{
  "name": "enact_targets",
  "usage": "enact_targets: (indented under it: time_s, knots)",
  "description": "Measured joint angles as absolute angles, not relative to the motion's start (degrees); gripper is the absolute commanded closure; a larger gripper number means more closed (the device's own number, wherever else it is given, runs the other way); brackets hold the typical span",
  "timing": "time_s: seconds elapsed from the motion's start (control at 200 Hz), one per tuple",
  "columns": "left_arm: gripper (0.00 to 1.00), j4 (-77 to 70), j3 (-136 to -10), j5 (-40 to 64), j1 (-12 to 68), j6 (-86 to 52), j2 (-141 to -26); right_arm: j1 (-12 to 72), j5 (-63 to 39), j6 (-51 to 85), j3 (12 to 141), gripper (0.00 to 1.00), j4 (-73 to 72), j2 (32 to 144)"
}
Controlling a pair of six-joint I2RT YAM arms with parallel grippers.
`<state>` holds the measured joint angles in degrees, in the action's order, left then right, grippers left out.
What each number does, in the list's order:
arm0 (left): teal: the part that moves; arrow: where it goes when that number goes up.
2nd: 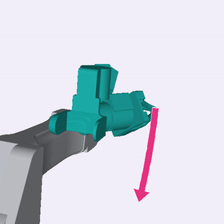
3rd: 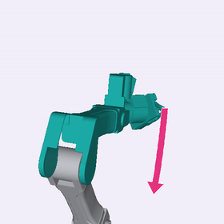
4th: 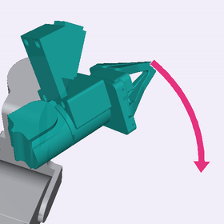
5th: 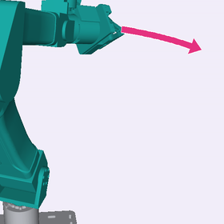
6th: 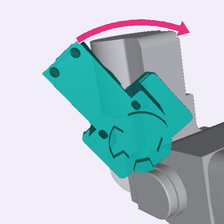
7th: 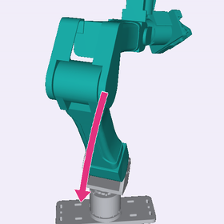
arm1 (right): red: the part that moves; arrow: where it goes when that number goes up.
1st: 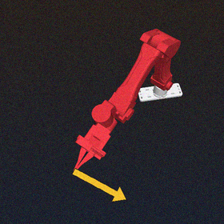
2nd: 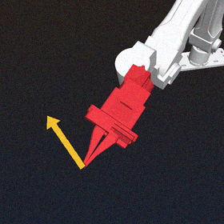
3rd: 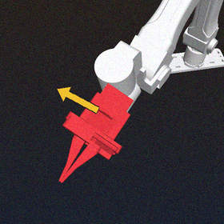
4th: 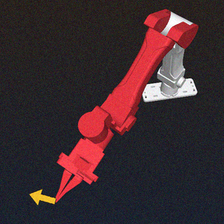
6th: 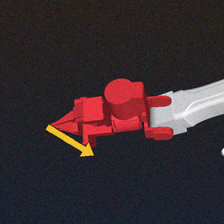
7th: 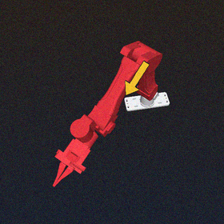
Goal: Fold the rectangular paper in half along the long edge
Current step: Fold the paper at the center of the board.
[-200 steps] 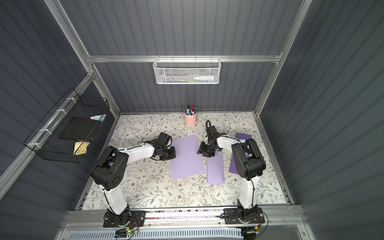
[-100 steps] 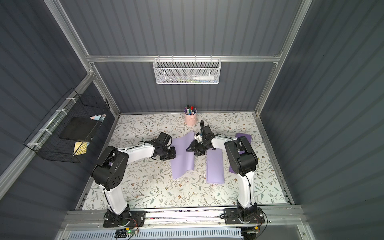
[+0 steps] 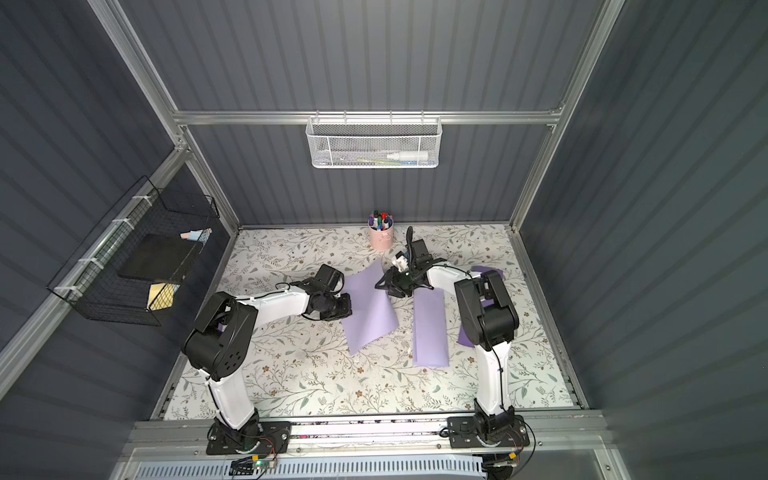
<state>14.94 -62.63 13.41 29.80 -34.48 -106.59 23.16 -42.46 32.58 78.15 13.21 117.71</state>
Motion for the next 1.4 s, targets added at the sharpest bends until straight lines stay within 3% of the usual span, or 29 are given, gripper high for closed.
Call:
enact_targets:
  time_s: [0.75, 0.885, 0.996, 1.076, 1.306, 1.401]
  knots:
    - [0.86, 14.63, -62.81, 13.87, 29.8, -34.44, -106.89, 22.87, -37.28, 26.94, 75.57, 0.82, 22.37, 111.39]
    - [0.86, 14.66, -62.96, 14.06, 29.8, -34.44, -107.0, 22.87, -36.71, 26.74, 75.2, 0.8, 23.73, 111.39]
    - [0.86, 14.63, -62.96, 14.13, 29.8, -34.44, -107.04, 22.87, -35.75, 26.33, 74.7, 0.68, 25.3, 111.22]
    - [0.86, 14.46, -63.02, 14.28, 29.8, -34.44, -107.18, 22.87, -35.29, 26.39, 73.71, 0.66, 25.96, 110.72]
    - [0.86, 14.24, -63.35, 14.81, 29.8, -34.44, -107.48, 22.87, -35.05, 26.35, 72.2, 0.75, 26.89, 109.6]
    - [0.86, 14.24, -63.35, 14.87, 29.8, -34.44, -107.53, 22.85, -34.94, 26.3, 71.85, 0.75, 26.96, 109.36]
